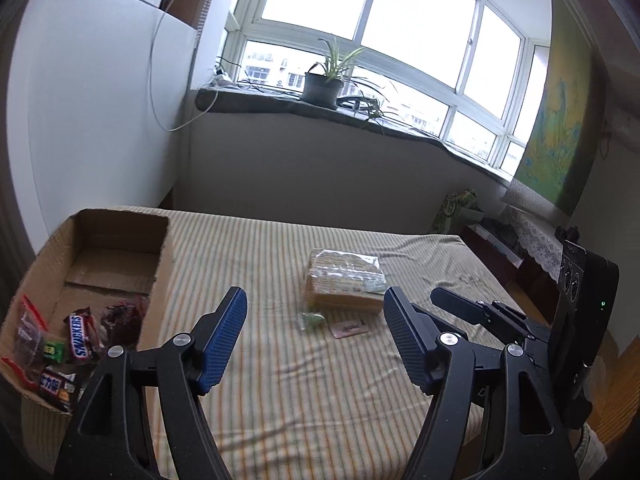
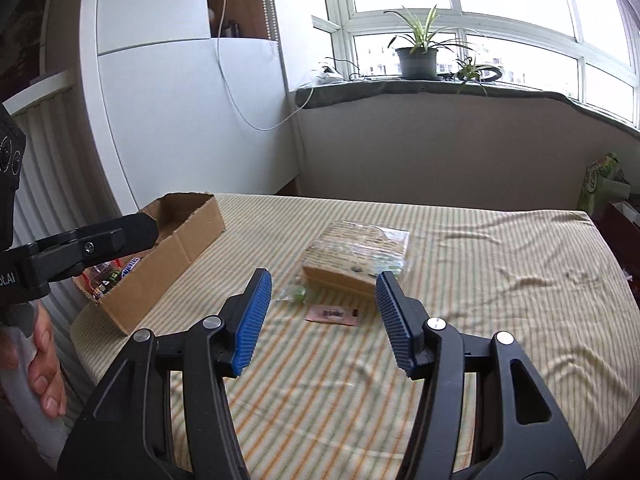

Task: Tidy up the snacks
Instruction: 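Open both tools and lift them out of the box back over the bed, then grasp the small green candy bag with the left tool while the right tool grasps the pink packet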

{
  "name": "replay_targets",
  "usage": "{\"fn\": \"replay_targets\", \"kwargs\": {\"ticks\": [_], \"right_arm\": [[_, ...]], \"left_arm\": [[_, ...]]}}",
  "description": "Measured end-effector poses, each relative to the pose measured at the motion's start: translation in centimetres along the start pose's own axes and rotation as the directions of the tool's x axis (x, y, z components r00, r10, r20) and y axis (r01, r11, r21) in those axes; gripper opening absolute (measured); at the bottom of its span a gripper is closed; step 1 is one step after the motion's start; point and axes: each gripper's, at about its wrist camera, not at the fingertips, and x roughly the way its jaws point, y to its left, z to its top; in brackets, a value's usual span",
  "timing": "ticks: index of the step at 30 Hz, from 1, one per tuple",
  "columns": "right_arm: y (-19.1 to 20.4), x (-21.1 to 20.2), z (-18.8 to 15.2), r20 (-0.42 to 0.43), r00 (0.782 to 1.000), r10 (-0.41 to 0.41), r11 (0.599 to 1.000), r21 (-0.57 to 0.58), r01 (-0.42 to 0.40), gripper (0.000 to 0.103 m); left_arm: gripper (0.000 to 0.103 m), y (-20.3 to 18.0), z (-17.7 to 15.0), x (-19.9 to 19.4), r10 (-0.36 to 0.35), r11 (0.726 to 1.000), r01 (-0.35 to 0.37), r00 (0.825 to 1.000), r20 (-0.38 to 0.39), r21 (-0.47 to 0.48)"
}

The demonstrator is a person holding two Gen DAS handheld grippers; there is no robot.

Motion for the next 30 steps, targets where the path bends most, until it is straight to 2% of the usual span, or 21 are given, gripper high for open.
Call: {"fn": "replay_targets", "kwargs": {"ticks": [6, 11, 18, 23, 24, 25, 27, 29, 30], "right_arm": [[-1.4, 0.3, -0.5, -0.018, 1.0, -0.017, 1.0, 0.021, 0.017, 0.059], [-0.8, 1.6, -0.9, -0.05, 0.999, 0.0, 1.0, 0.008, 0.001, 0.067], [-0.7, 5.5, -2.0, -0.175, 0.985, 0.001, 1.0, -0.009, -0.003, 0.067], [-1.1, 8.7, -4.3, -0.319, 0.948, -0.009, 1.0, -0.012, 0.005, 0.068], [-0.9, 8.8, -4.7, -0.313, 0.95, -0.02, 0.999, -0.034, 0.009, 0.069], [-0.5, 8.7, -4.9, -0.311, 0.95, -0.021, 0.999, -0.053, 0.005, 0.075], [0.2, 8.8, -5.1, -0.317, 0.947, -0.042, 0.996, -0.09, 0.014, 0.078], [0.6, 9.0, -5.2, -0.321, 0.946, -0.057, 0.993, -0.113, 0.021, 0.08], [0.6, 9.0, -5.2, -0.325, 0.944, -0.056, 0.993, -0.115, 0.02, 0.081]], "left_arm": [[0.071, -1.6, -0.1, 1.3, -0.021, 0.999, 0.022, 0.999, -0.029, 0.034], [0.071, -1.4, -0.3, 2.3, -0.018, 1.0, 0.019, 0.998, -0.056, 0.017], [0.071, -0.5, -0.6, 5.3, -0.025, 1.0, 0.024, 0.992, -0.127, -0.016], [0.075, 0.4, -2.0, 8.9, -0.021, 0.999, 0.012, 0.974, -0.227, -0.038], [0.075, 0.8, -2.5, 9.7, -0.018, 0.999, 0.006, 0.967, -0.255, -0.048], [0.075, 1.2, -3.1, 10.4, -0.015, 0.998, -0.002, 0.958, -0.286, -0.06], [0.074, 2.0, -4.6, 11.9, -0.003, 0.996, -0.028, 0.933, -0.36, -0.083], [0.079, 1.7, -5.2, 11.5, 0.0, 0.999, -0.017, 0.943, -0.332, -0.048], [0.08, 1.4, -5.3, 11.6, 0.009, 0.999, -0.021, 0.938, -0.346, -0.032]]}}
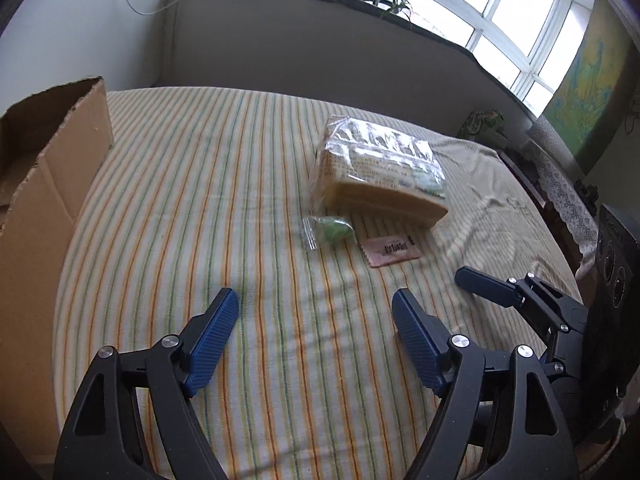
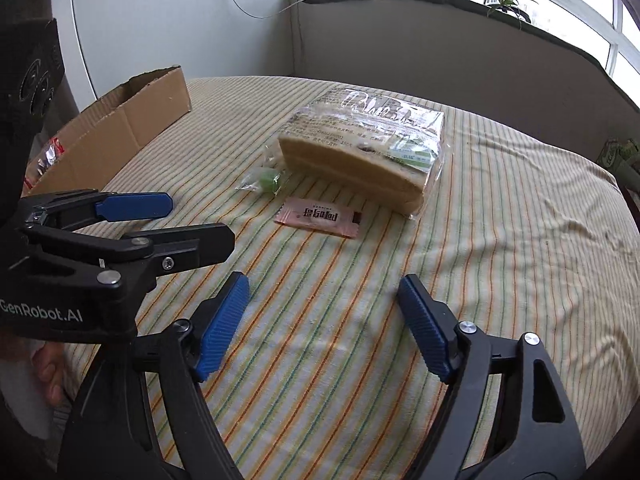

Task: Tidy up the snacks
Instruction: 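Grasp the small green candy bag with the left tool while the right tool grasps the pink packet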

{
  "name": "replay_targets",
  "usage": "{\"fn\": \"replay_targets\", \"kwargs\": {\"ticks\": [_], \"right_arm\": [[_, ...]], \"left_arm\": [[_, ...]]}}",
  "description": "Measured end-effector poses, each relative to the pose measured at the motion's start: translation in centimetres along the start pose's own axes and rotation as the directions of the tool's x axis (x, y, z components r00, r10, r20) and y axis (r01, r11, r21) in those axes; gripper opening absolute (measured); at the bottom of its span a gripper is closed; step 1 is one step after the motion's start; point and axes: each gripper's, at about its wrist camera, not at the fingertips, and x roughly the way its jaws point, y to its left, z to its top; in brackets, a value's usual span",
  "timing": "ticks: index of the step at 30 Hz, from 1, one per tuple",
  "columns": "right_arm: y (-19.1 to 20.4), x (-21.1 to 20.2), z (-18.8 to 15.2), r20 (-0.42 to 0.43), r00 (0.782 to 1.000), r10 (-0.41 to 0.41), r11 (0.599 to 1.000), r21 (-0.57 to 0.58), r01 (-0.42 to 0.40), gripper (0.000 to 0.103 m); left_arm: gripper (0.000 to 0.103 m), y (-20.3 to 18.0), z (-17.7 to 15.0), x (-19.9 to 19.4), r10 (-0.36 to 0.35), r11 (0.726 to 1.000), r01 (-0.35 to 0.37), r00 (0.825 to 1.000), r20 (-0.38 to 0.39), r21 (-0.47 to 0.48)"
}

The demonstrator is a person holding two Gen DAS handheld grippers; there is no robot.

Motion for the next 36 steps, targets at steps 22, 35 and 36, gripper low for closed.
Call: {"fn": "replay_targets", "kwargs": {"ticks": [22, 35, 36], "right_arm": [[-0.5, 3.5, 4.6, -0.068, 0.996, 0.061, 0.994, -0.083, -0.067, 0.067], [-1.0, 2.6, 4.0, -0.042, 0.999, 0.022, 0.997, -0.07, -0.025, 0.025], [-1.1, 2.6, 4.0, -0.04, 0.999, 0.023, 0.997, -0.066, -0.026, 0.025]], "left_arm": [[0.052, -0.9, 4.5, 4.1, 0.049, 0.996, -0.046, 0.998, -0.038, 0.072], [0.026, -0.6, 4.6, 4.1, -0.022, 0.998, 0.024, 0.999, -0.031, 0.066], [0.026, -0.7, 4.5, 4.0, -0.029, 0.997, 0.031, 0.999, -0.03, 0.064]]}}
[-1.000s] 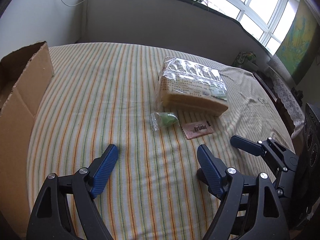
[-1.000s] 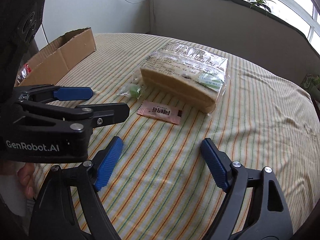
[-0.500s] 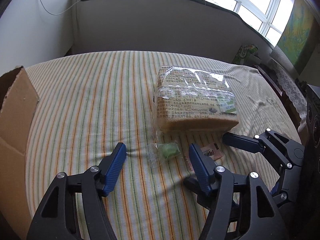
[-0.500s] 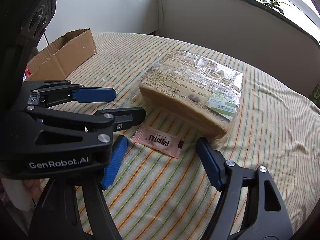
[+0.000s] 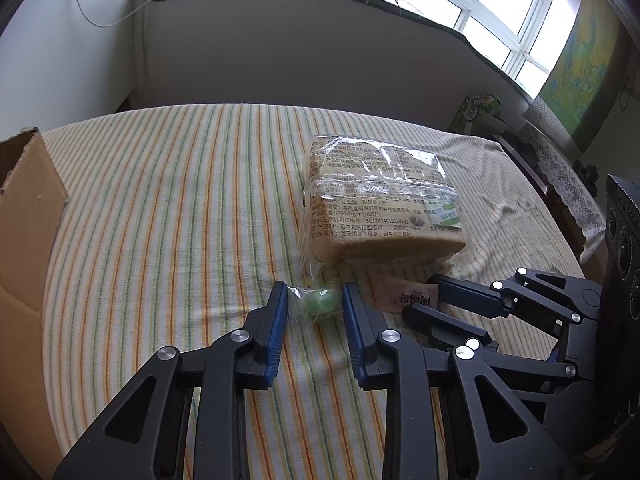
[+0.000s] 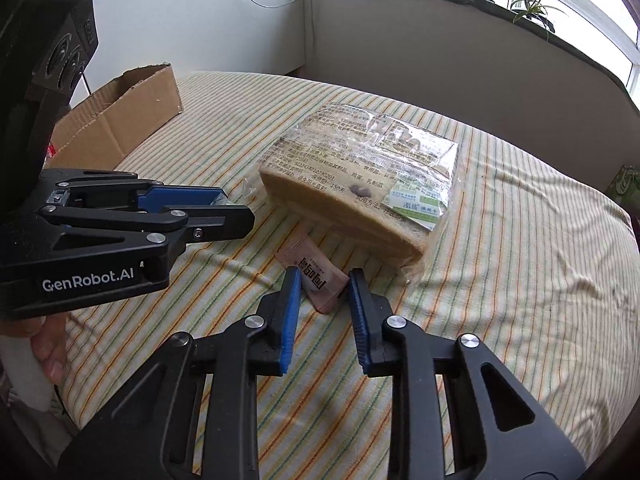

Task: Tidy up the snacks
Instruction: 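Grasp the small green candy bag with the left tool while the right tool grasps the pink packet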

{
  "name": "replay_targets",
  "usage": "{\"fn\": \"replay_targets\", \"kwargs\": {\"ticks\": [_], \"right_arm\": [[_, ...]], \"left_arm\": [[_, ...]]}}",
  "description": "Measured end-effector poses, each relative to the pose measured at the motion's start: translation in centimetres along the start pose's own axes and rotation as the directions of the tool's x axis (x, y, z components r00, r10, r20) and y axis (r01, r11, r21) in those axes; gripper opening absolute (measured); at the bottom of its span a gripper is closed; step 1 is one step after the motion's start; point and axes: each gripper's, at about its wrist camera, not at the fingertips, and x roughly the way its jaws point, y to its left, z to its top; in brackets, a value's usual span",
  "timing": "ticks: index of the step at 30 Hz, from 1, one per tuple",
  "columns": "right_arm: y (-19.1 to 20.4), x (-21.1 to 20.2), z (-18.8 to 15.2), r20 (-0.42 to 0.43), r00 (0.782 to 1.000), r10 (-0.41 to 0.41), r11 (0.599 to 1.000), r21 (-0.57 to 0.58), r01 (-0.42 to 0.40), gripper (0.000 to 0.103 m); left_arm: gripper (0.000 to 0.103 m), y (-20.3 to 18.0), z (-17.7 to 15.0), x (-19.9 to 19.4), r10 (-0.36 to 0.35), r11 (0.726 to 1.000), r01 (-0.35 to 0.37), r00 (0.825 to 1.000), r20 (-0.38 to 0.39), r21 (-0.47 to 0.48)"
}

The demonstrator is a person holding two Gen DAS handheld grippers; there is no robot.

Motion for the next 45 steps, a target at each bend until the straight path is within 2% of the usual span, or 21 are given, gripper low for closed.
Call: {"fn": "replay_targets", "kwargs": {"ticks": [4, 7, 14, 22, 31, 39, 45], "right_arm": [[-0.2, -0.7, -0.4, 0.014, 1.0, -0.005, 1.0, 0.018, 0.005, 0.023], [-0.6, -1.4, -0.8, 0.028, 1.0, -0.005, 1.0, 0.031, 0.004, 0.014], [-0.8, -2.1, -1.3, 0.033, 0.999, -0.013, 0.999, 0.042, 0.011, 0.013], [-0.6, -2.8, -1.4, 0.057, 0.998, -0.013, 0.998, 0.057, 0.01, 0.008], [-0.6, -4.5, -1.8, 0.083, 0.996, -0.034, 0.997, 0.076, 0.027, 0.007], [-0.6, -6.5, -1.4, 0.119, 0.991, -0.059, 0.995, 0.082, 0.049, 0.007], [-0.1, -10.2, -0.8, 0.193, 0.977, -0.096, 0.993, 0.086, 0.081, 0.007]], "left_arm": [[0.026, 0.3, -0.6, -0.8, -0.016, 1.0, 0.016, 1.0, 0.008, -0.019], [0.026, 0.7, -1.0, -1.4, -0.016, 0.999, 0.017, 1.0, 0.013, -0.028], [0.026, 0.5, -1.2, -2.1, -0.024, 0.999, 0.024, 0.999, 0.027, -0.025], [0.025, -0.4, -1.2, -3.0, 0.006, 1.0, -0.006, 0.998, 0.057, 0.003], [0.025, -2.2, -1.0, -5.2, 0.051, 0.996, -0.06, 0.991, 0.121, 0.069], [0.025, -2.7, -0.9, -6.7, 0.055, 0.994, -0.068, 0.986, 0.156, 0.083], [0.026, -3.5, -0.7, -8.9, 0.04, 0.995, -0.058, 0.978, 0.204, 0.082]]}}
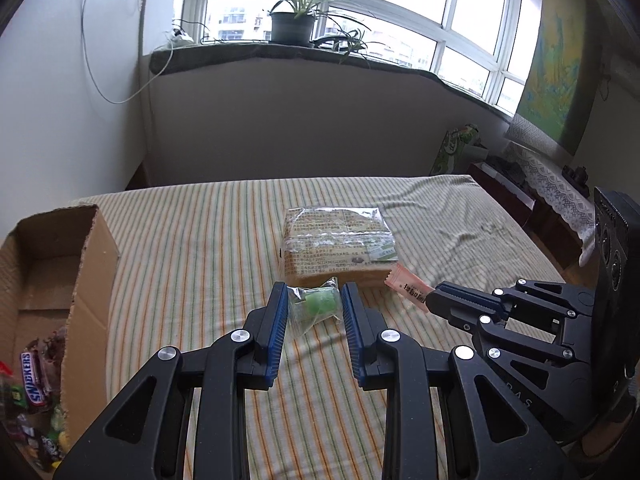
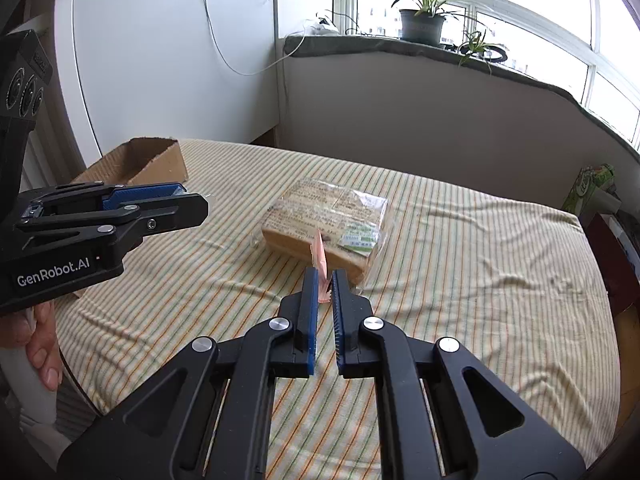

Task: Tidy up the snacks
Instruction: 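Grasp the small green candy bag with the left tool while the right tool grasps the pink packet, then carry the green bag and pink packet into the box and open both tools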

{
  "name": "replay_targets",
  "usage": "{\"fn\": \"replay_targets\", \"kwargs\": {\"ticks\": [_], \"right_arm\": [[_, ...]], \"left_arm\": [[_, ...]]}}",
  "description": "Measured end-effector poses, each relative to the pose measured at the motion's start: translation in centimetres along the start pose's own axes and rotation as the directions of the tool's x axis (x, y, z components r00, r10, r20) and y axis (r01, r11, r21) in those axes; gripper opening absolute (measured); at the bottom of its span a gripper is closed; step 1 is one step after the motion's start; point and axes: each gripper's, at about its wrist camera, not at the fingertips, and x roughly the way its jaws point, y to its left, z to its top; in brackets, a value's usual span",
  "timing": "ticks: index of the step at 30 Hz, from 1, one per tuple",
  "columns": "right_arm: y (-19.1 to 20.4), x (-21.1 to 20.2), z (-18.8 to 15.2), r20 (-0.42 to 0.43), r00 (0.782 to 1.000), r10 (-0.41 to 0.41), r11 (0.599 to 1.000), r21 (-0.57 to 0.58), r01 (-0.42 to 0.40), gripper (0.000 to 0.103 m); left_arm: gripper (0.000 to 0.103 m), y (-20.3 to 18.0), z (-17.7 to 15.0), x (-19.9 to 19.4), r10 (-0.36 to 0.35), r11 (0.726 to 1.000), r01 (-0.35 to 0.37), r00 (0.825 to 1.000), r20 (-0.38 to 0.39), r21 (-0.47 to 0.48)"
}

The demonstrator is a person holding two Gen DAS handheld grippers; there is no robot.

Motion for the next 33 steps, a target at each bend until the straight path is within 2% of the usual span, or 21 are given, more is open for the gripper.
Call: {"fn": "replay_targets", "kwargs": {"ticks": [8, 16, 25, 33], "right_arm": [[1.9, -6.9, 2.0, 0.125, 0.991, -0.054, 0.998, -0.036, 0.059, 0.007], [5.3, -10.2, 2.3, 0.161, 0.985, -0.067, 0.992, -0.094, 0.083, 0.007], [12.0, -8.8, 3.5, 0.14, 0.99, -0.007, 0.977, -0.209, 0.036, 0.007], [21.6, -4.8, 4.9, 0.081, 0.988, 0.134, 0.932, -0.349, -0.098, 0.007]], "left_arm": [[0.026, -1.7, 1.3, -6.3, -0.027, 0.999, 0.021, 0.989, 0.142, 0.042], [0.026, -1.1, 0.1, -10.6, -0.037, 0.999, 0.031, 0.975, 0.217, 0.03], [0.026, 3.9, -1.9, -13.8, 0.007, 0.998, 0.011, 0.963, 0.268, -0.065], [0.026, 11.7, -5.1, -16.6, 0.14, 0.971, -0.078, 0.952, 0.272, -0.226]]}}
